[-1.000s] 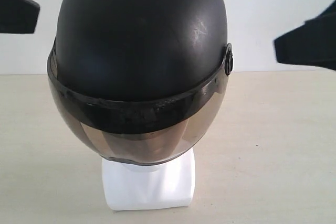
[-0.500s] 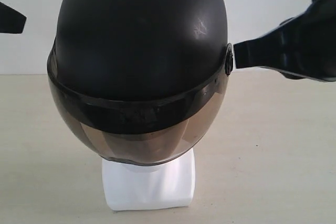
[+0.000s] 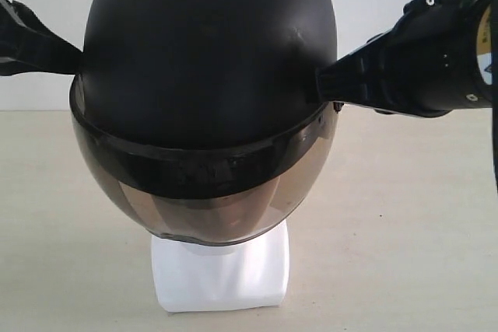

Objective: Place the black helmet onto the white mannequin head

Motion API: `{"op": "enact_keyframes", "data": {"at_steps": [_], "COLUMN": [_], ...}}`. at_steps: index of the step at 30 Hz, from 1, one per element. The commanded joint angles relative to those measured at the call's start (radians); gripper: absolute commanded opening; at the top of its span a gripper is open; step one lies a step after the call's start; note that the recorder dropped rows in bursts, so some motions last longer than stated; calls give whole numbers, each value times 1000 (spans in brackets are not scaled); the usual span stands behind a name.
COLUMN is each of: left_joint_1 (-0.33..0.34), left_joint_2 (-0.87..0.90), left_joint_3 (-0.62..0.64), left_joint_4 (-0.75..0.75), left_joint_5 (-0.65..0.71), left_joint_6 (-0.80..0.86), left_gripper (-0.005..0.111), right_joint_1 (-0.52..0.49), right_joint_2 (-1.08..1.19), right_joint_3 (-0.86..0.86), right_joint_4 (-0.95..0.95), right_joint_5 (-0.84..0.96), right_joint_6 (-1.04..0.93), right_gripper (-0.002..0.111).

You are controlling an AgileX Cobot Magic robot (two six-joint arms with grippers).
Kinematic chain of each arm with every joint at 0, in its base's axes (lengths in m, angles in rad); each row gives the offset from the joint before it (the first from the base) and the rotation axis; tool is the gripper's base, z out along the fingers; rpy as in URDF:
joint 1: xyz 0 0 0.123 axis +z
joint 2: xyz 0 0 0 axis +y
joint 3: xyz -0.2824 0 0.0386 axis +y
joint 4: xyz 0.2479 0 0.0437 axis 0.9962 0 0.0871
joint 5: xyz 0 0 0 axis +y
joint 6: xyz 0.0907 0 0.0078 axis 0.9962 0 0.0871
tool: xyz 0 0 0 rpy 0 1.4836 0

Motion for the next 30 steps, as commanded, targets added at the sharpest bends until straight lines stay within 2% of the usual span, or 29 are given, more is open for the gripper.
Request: {"op": "enact_keyframes", "data": {"at_steps": [1,8,14,21,30], "left_joint_1": [-3,-3,-3,-7,-7], "left_joint_2": [-1,-5,-5,-5,-42], "left_joint_3": [-3,-3,-3,-3,-3], "left_joint_4": [-48,-98,-239,-250,-253], "left_joint_5": [30,99,162,223,236], "left_joint_6": [26,36,114,118,118], "left_gripper": [4,4,4,4,4], "right_joint_1": [-1,-1,-1,-1,-1], "right_joint_2": [26,62,62,62,62], "right_joint_3": [4,-1,-14,-14,-14], "right_joint_4": [-25,-51,-83,-117,-148], "right_joint_5": [-45,-77,-86,-89,-55], "right_joint_6": [0,11,27,29,55], "right_gripper": [0,0,0,0,0]}}
